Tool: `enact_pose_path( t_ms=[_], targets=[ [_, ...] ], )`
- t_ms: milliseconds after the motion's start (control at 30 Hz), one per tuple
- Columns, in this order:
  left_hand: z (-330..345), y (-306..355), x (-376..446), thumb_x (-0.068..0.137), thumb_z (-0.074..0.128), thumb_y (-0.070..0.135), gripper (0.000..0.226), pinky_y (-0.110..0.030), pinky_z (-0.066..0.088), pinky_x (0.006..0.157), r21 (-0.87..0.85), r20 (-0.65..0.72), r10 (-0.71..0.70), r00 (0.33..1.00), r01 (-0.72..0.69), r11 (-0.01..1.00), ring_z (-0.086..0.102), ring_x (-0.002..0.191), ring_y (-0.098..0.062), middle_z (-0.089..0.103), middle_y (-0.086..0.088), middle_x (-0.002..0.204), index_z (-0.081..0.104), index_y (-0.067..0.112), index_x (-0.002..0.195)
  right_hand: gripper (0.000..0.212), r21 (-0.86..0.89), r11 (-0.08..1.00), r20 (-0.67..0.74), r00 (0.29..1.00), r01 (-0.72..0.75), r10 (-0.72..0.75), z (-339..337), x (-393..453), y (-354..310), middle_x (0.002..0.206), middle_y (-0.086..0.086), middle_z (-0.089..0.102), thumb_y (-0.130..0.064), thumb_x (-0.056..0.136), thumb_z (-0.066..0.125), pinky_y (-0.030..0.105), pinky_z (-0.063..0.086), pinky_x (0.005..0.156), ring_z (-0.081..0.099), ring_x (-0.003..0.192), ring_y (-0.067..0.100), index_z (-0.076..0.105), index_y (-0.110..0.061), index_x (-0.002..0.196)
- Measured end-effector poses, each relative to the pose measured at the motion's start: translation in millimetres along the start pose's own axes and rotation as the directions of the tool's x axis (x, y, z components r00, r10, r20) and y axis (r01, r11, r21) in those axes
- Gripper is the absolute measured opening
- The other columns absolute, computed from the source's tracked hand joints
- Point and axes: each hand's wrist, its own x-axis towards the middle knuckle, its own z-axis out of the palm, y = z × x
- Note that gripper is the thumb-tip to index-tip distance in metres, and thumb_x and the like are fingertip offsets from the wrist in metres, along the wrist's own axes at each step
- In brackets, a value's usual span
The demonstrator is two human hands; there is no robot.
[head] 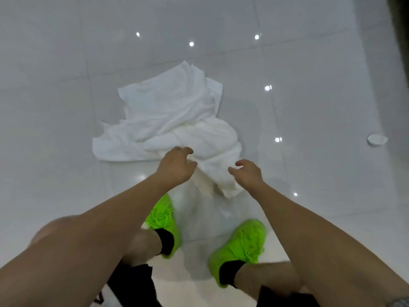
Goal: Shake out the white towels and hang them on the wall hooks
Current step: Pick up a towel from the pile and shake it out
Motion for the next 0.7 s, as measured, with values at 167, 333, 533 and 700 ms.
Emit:
enact_pose_path(
  t_ms=[167,333,533,700],
  targets=[
    [71.3,-31.2,78.4,0.094,0.057,0.034,0.043,-0.028,0.033,0.096,-0.036,-0.074,-0.028,0.997,0.026,0.999,0.049,0.122,-0.026,0.053,-0.01,0.133,0.054,0.019,0.134,0.059,0.097,0.983,-0.149,0.979,0.154,-0.138,6.5,123.1,-7.1,0.149,0.009,0.046,-0.035,0.096,0.056,0.041,0.036,0.113,0.045,0.134,0.028,0.039,-0.016,0.149],
    [92.5,-31.2,130.9,0.092,0.057,0.048,0.057,-0.03,0.037,0.089,-0.259,-0.212,-0.196,0.957,0.138,0.956,0.053,0.117,-0.026,0.056,-0.008,0.129,0.048,0.014,0.137,0.053,0.252,0.938,-0.176,0.965,0.237,-0.196,15.7,181.8,-19.9,0.131,0.002,0.059,-0.031,0.087,0.068,0.035,0.044,0.106,0.056,0.119,0.021,0.054,-0.019,0.137],
    [77.6,-18.7,121.8,0.09,0.059,0.04,0.056,-0.033,0.044,0.092,-0.359,-0.137,-0.283,0.949,0.219,0.907,0.053,0.115,-0.025,0.051,-0.01,0.136,0.047,0.014,0.138,0.011,0.251,0.921,-0.238,0.941,0.299,-0.241,6.7,156.6,-27.4,0.078,-0.01,0.063,-0.021,0.078,0.075,0.028,0.052,0.072,0.063,0.079,0.015,0.07,-0.019,0.088],
    [17.9,8.8,56.5,0.089,0.061,0.038,0.051,-0.027,0.037,0.083,-0.31,-0.111,-0.245,0.963,0.201,0.929,0.051,0.101,-0.018,0.053,-0.008,0.131,0.051,0.016,0.134,0.008,0.318,0.905,-0.183,0.955,0.283,-0.234,-18.7,66.2,-57.8,0.075,-0.005,0.066,-0.022,0.084,0.074,0.019,0.045,0.06,0.06,0.069,0.009,0.071,-0.02,0.077]
  ],
)
